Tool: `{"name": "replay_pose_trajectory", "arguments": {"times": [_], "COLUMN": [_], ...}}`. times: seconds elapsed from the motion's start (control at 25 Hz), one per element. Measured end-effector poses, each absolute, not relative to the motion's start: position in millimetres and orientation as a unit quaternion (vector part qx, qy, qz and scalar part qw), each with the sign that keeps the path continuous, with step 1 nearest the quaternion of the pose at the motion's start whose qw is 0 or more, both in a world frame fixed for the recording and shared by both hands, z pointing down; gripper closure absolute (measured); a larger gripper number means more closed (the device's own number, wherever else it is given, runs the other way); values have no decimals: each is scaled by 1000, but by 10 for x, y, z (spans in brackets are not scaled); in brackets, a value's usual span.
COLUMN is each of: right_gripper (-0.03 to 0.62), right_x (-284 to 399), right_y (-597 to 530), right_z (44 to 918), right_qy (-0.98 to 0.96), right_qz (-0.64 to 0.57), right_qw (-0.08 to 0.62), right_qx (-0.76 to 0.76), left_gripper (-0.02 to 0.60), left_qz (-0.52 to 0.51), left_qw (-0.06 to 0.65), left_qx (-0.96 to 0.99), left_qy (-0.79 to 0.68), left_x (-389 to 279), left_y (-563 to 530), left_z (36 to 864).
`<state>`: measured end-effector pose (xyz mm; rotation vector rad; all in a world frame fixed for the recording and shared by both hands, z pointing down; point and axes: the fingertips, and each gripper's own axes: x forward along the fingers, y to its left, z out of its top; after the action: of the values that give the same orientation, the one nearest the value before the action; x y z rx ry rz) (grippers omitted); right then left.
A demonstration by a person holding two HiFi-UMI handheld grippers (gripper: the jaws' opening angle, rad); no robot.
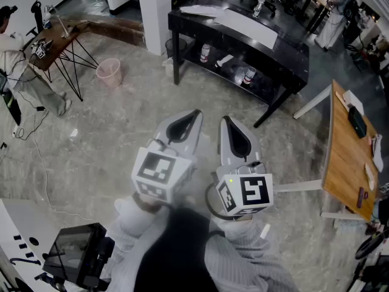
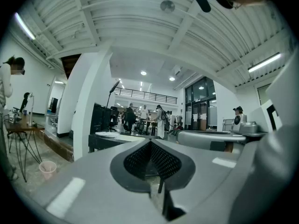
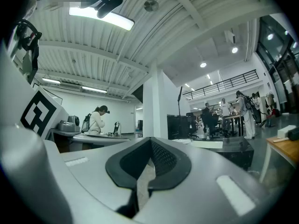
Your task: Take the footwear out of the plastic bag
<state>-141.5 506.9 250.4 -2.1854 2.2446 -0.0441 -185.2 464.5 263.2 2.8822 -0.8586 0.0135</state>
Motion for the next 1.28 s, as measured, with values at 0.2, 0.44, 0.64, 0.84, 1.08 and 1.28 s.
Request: {"name": "replay_pose_trajectory", "arguments": {"times": [0.2, 0.44, 0.64, 0.84, 1.08, 1.28], "right_gripper": [582, 580, 580, 580, 580, 580], "right_x": [-1365, -1273, -1204, -1186, -1040, -884], "right_y": [5038, 4958, 4913, 4865, 4660, 4139], "right_z": [2499, 2571, 2620, 2667, 2784, 2792], "right_qy": [720, 722, 724, 729, 728, 726], "right_qz": [-16, -26, -26, -32, -44, -43], "right_qw": [2, 1, -3, -9, -7, -4], "right_qx": [-694, -691, -689, -684, -684, -686], "left_gripper": [583, 583, 582, 581, 581, 581], "left_qz": [3, 7, 9, 19, 16, 7], "left_qw": [69, 68, 77, 84, 73, 73], "left_qx": [955, 954, 950, 949, 943, 941], "left_qy": [-288, -292, -301, -305, -326, -330], "left_x": [-1796, -1695, -1671, -1629, -1546, -1420], "left_y": [4618, 4575, 4549, 4514, 4244, 3708], "left_z": [2616, 2656, 2710, 2749, 2781, 2732]}}
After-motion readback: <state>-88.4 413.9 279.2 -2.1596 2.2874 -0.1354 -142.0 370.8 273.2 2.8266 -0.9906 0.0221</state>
